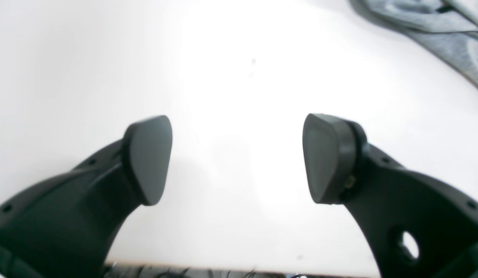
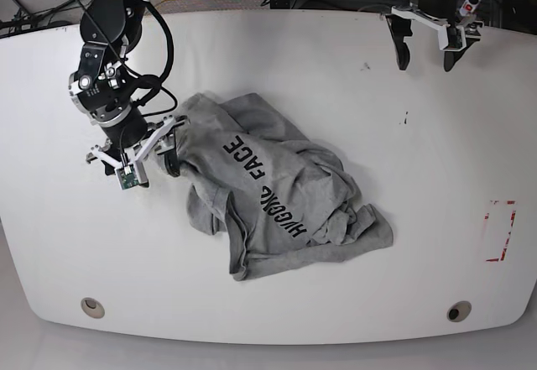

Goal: Fold the T-shirt properly
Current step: 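Move the right gripper down to the crumpled grey T-shirt and grasp it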

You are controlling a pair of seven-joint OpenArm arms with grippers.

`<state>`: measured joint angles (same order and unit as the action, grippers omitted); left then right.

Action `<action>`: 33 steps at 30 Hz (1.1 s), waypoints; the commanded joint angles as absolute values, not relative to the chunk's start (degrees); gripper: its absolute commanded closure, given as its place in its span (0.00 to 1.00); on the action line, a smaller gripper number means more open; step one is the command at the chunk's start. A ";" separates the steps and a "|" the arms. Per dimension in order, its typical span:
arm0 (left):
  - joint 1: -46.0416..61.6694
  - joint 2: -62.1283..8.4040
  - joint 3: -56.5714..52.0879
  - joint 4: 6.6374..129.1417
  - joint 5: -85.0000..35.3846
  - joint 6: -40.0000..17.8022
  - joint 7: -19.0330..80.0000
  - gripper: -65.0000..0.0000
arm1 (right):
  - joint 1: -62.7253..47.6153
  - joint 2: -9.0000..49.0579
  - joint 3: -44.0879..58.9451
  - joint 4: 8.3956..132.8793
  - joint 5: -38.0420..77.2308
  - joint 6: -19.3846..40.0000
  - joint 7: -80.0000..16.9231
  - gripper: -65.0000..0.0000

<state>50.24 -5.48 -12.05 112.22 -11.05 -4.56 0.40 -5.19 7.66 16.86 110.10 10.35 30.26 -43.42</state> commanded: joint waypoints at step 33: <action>50.07 -6.20 -11.38 113.01 -11.03 -4.62 -1.10 0.25 | 18.33 10.86 -0.48 79.87 11.30 38.29 -42.95 0.40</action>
